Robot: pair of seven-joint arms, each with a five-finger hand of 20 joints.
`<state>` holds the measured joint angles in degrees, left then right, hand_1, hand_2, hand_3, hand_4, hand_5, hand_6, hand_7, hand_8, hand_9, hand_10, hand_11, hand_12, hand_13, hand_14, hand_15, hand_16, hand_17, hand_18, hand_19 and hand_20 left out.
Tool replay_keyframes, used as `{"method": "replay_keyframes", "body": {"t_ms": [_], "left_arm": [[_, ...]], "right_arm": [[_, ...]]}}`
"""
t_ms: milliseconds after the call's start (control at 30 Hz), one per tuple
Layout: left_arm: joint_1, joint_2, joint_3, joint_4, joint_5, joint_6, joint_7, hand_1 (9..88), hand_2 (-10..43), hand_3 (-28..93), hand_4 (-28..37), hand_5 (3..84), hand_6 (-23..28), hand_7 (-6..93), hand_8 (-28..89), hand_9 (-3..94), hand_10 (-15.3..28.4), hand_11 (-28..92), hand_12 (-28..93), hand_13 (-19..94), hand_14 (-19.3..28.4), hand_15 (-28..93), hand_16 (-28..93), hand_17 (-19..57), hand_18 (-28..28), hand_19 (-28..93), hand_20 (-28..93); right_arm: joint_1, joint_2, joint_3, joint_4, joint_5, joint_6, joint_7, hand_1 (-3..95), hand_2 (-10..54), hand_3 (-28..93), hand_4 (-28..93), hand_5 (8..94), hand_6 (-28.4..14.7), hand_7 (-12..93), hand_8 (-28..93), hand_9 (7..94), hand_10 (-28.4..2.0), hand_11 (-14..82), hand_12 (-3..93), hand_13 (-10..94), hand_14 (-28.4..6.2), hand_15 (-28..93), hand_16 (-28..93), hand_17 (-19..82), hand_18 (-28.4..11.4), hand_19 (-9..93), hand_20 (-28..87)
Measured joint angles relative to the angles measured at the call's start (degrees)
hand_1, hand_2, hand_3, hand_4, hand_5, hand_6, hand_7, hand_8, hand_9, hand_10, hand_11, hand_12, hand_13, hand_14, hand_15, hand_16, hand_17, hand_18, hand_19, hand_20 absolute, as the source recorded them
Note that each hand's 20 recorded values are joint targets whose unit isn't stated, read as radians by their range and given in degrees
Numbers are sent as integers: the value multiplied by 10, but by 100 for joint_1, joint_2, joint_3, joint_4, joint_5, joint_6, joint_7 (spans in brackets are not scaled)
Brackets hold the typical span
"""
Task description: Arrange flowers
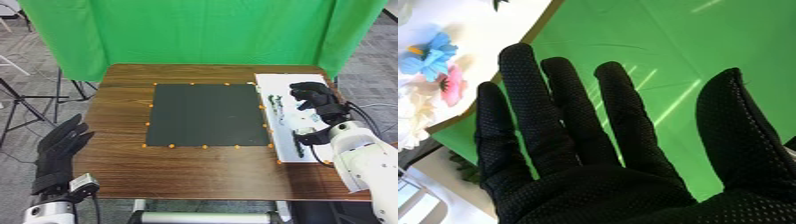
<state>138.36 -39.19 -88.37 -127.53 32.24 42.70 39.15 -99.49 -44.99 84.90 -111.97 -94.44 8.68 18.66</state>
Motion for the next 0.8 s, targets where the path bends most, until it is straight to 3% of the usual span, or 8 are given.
{"method": "replay_keyframes", "body": {"t_ms": [633,800], "left_arm": [[-11,-10,11,9,4,-1,4,266,56,822,-201,379,97,164,-115,317,194,366,49,239,268,654,-180,-91,219,616,31],[-10,12,24,9,-36,4,41,266,55,822,-201,379,97,164,-115,317,194,366,49,239,268,654,-180,-91,219,616,30]], "right_arm": [[15,17,-23,0,0,8,2,106,144,826,-264,435,-66,148,-108,468,-207,210,166,415,-203,523,80,72,-241,601,105],[17,63,-56,-16,-36,66,64,158,115,810,-247,471,-80,139,-103,523,-209,230,160,517,-189,600,86,220,-258,778,125]]}}
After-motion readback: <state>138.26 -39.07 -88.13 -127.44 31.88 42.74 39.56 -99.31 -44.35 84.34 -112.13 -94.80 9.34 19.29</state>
